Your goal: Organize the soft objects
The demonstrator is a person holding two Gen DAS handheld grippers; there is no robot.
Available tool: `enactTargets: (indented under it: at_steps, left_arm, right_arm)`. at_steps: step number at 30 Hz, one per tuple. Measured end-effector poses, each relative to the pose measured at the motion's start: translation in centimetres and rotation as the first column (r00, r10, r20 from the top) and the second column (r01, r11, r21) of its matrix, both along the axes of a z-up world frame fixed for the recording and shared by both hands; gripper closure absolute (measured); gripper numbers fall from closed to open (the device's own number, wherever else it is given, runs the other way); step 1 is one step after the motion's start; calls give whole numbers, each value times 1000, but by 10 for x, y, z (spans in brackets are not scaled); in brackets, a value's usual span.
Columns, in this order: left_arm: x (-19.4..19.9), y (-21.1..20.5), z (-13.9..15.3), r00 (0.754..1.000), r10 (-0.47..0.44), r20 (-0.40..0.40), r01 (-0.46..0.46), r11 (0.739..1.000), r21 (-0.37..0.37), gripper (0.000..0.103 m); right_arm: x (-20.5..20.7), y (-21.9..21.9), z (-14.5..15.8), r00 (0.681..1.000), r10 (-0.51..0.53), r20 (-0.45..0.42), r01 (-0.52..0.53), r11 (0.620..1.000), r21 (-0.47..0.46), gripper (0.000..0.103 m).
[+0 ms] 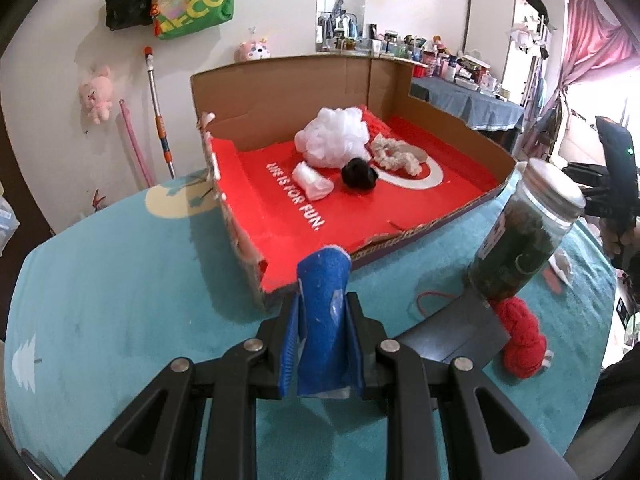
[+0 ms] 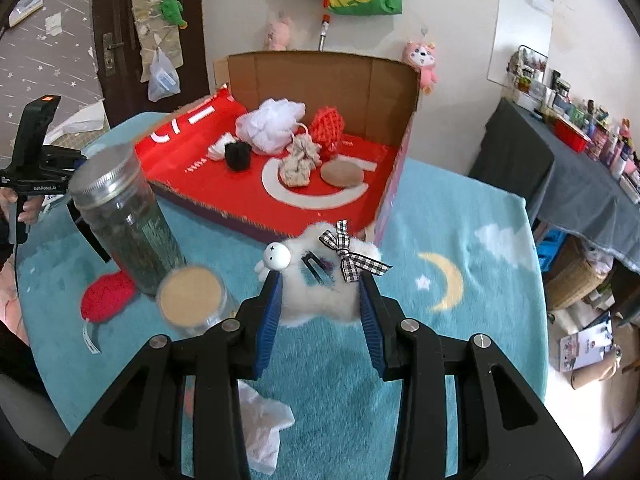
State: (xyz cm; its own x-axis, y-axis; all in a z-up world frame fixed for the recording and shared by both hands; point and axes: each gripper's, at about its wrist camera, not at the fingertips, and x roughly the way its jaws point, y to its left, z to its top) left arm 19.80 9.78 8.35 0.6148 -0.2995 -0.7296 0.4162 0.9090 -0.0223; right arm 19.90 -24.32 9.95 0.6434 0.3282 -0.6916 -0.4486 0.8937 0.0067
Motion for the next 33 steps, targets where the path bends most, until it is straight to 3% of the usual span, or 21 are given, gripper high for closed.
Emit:
enactTargets:
  at_steps: [7,11,18,24,33]
  left_arm:
    - [16,-20,13,1000,-26,-18,26,999,-22,80]
    - [36,-36,15,998,-9,-55,8,1000,-12,80]
    - [84,-65,1,983,80,-167,-67,994,85,79]
    - [110,-72,-14,964,155,-216,-115,976,184,79]
    - [126,-72,-29,954,188,-236,-130,962,242,78]
  right_arm:
    - [25,16,13,999,44,-24,-43,998,39,67]
    - [49,33,13,997,32,-64,-32,999,6,67]
    - [100,71,-6,982,-36,-184,6,987,-159,67]
    - [129,90,-31,959,-92,-268,12,959,-284,67]
    - [145,94,-45,943,-107,-314,12,957,-289,65]
